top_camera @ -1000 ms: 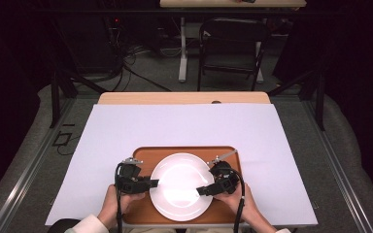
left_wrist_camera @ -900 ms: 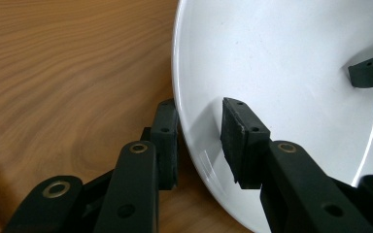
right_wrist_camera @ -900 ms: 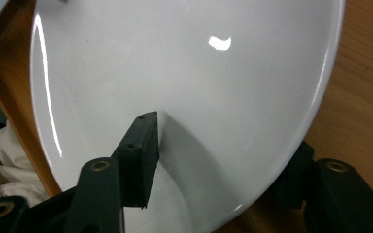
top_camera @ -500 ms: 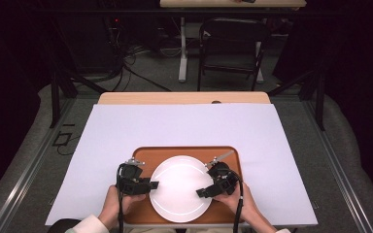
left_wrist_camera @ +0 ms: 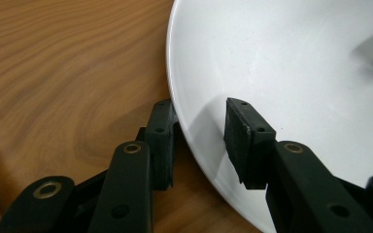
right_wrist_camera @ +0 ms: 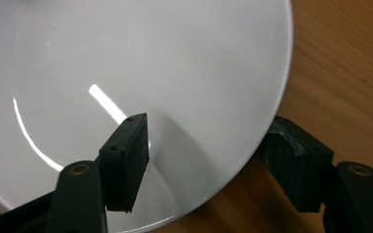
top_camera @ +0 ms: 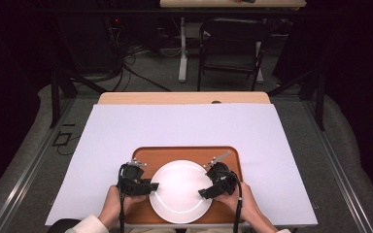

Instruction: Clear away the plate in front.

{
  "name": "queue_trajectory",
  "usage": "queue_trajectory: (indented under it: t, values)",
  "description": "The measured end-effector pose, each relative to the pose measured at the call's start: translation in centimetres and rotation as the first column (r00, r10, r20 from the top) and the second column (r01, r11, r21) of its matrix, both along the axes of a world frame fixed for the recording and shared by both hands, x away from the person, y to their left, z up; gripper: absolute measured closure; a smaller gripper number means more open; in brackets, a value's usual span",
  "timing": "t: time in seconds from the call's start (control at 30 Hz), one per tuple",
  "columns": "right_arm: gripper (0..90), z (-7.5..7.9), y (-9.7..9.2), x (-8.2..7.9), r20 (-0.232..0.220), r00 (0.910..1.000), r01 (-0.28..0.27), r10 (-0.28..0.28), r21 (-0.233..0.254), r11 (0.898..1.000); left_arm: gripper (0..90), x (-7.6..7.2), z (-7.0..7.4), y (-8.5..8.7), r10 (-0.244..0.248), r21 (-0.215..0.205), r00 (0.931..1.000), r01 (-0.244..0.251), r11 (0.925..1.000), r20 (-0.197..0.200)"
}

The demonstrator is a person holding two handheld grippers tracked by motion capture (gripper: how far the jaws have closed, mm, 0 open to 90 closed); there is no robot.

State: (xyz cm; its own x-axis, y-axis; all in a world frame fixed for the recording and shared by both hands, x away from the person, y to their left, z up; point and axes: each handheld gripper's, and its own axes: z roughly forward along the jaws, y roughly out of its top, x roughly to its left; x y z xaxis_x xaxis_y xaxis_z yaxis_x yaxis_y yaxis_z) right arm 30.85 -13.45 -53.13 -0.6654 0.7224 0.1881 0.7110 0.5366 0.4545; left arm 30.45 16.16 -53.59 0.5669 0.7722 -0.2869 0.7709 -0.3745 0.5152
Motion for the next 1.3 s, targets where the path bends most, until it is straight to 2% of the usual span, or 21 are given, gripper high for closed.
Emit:
queue_trajectory:
  t: [0.27,0.37,0.53,0.6,0.67,0.7,0.77,0.87,0.93,0.97,1.0,1.07,1.1,1.17,1.2,1.23,1.27,1.3]
  values:
    - [36.3,0.0,0.0,0.0,0.000,1.0000,-0.002,0.002,-0.008,1.000,62.2,0.0,0.0,-0.2,-0.014,0.009,0.9999,0.014,0.9999,0.009]
    - [36.5,0.0,0.0,0.0,-0.002,1.0000,-0.007,0.006,-0.005,1.000,58.7,0.1,0.0,-0.1,-0.019,-0.008,0.9998,0.019,0.9998,0.001]
    - [34.5,0.1,-0.5,0.1,0.000,1.0000,-0.010,0.010,-0.007,1.000,47.3,0.1,0.7,0.3,-0.021,-0.020,0.9994,0.021,0.9996,0.029]
    - [31.2,0.3,-0.5,0.0,0.003,0.9999,-0.016,0.016,0.006,1.000,38.3,0.1,1.0,0.6,-0.033,-0.033,0.9991,0.034,0.9989,0.027]
    - [24.3,0.8,-0.7,-0.3,0.035,0.9986,-0.039,0.039,0.005,0.999,27.6,-0.1,1.4,0.7,-0.055,-0.027,0.9973,0.056,0.9981,0.050]
    - [24.3,0.8,-0.7,-0.3,0.035,0.9986,-0.039,0.039,0.005,0.999,27.6,-0.2,1.6,0.8,-0.069,-0.018,0.9956,0.071,0.9973,0.063]
    - [18.7,1.5,-1.0,-0.5,0.072,0.9954,-0.064,0.063,0.010,0.998,20.8,-0.6,2.5,0.8,-0.098,-0.010,0.9898,0.100,0.9950,0.104]
    - [14.4,2.3,-1.4,-0.8,0.111,0.9916,-0.069,0.066,0.020,0.997,16.0,-0.9,3.2,0.8,-0.114,-0.001,0.9846,0.115,0.9933,0.132]
    - [13.8,2.6,-1.7,-1.0,0.126,0.9895,-0.074,0.070,0.027,0.997,15.7,-1.2,4.0,1.0,-0.123,-0.001,0.9779,0.125,0.9922,0.169]
    - [11.2,3.2,-2.2,-1.3,0.158,0.9845,-0.082,0.076,0.034,0.996,15.3,-1.5,4.7,1.1,-0.135,0.005,0.9703,0.136,0.9906,0.201]
    - [11.2,3.2,-2.2,-1.3,0.158,0.9845,-0.082,0.076,0.034,0.996,15.2,-1.5,4.7,1.1,-0.135,0.005,0.9703,0.136,0.9906,0.201]
    - [7.6,4.4,-3.0,-2.1,0.201,0.9766,-0.087,0.077,0.038,0.996,14.5,-1.9,5.6,1.4,-0.148,0.010,0.9617,0.150,0.9887,0.231]
    - [7.6,4.4,-3.0,-2.1,0.201,0.9766,-0.087,0.077,0.038,0.996,13.8,-1.9,5.6,1.4,-0.148,0.010,0.9617,0.150,0.9887,0.231]
    - [5.7,5.1,-3.5,-2.8,0.235,0.9687,-0.091,0.079,0.039,0.995,11.6,-2.2,6.0,1.6,-0.168,0.029,0.9596,0.166,0.9858,0.226]
    - [3.7,5.8,-4.1,-3.5,0.264,0.9612,-0.095,0.081,0.041,0.995,9.8,-2.5,6.2,1.7,-0.168,0.035,0.9570,0.165,0.9857,0.236]
    - [3.7,5.8,-4.1,-3.5,0.264,0.9612,-0.095,0.081,0.041,0.995,9.8,-2.7,6.3,1.9,-0.170,0.045,0.9553,0.164,0.9855,0.242]
    - [2.6,6.2,-4.4,-3.9,0.279,0.9569,-0.097,0.081,0.043,0.994,9.2,-2.9,6.4,2.2,-0.175,0.057,0.9530,0.166,0.9845,0.248]
    - [1.5,6.4,-4.7,-4.2,0.287,0.9546,-0.096,0.078,0.048,0.994,7.7,-3.1,6.4,2.6,-0.164,0.049,0.9521,0.156,0.9865,0.258]
